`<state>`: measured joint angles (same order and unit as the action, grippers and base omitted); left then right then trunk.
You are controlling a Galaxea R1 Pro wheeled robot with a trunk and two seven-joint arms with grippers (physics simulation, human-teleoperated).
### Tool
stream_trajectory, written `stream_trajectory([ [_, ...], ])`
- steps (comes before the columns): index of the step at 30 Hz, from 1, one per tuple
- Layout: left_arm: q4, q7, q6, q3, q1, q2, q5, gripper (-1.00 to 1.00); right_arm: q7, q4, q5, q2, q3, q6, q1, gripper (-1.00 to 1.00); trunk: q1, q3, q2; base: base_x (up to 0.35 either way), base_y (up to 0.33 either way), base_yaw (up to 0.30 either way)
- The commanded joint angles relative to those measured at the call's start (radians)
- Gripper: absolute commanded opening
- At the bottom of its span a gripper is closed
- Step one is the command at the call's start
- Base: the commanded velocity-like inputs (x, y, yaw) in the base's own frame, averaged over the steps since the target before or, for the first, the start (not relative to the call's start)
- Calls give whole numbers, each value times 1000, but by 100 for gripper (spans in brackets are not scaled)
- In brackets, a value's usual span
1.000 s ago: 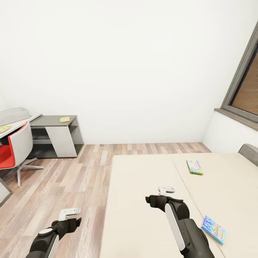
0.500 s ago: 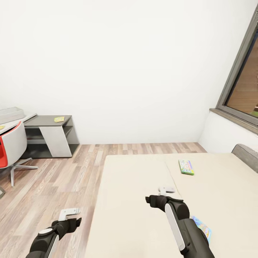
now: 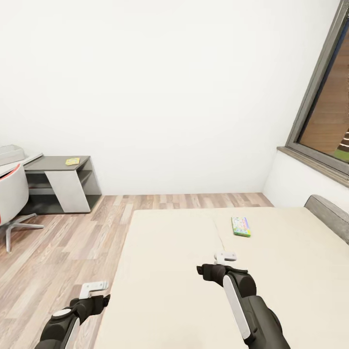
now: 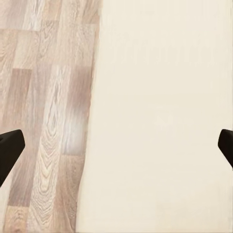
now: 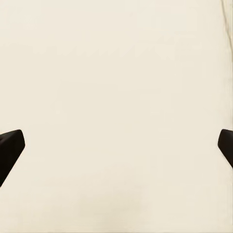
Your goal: Put all the toys in the child's room - the three board games (two on the bed and one on the table), the two jigsaw puzzles on the table, and the tennis ball on the table - inside the toy box on the table in the child's room.
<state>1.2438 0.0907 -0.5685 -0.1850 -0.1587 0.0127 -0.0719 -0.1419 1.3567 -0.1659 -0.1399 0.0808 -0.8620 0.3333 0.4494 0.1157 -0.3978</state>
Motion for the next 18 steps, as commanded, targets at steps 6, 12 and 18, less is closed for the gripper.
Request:
stream_trajectory([
  [6,2,9,-5,-2,-1,0,-8,100,-10,1,-11,0,1,-3,1,100,1,2,-2,0,-267,0],
  [12,2,9,-5,-2,-1,0,-8,100,-10,1,-11,0,2,-3,1,100,1,2,-2,0,-260,0],
  [18,2,9,-5,-2,-1,0,-8,100,-10,1,-11,0,2,-3,0,100,1,2,-2,0,-253,0],
])
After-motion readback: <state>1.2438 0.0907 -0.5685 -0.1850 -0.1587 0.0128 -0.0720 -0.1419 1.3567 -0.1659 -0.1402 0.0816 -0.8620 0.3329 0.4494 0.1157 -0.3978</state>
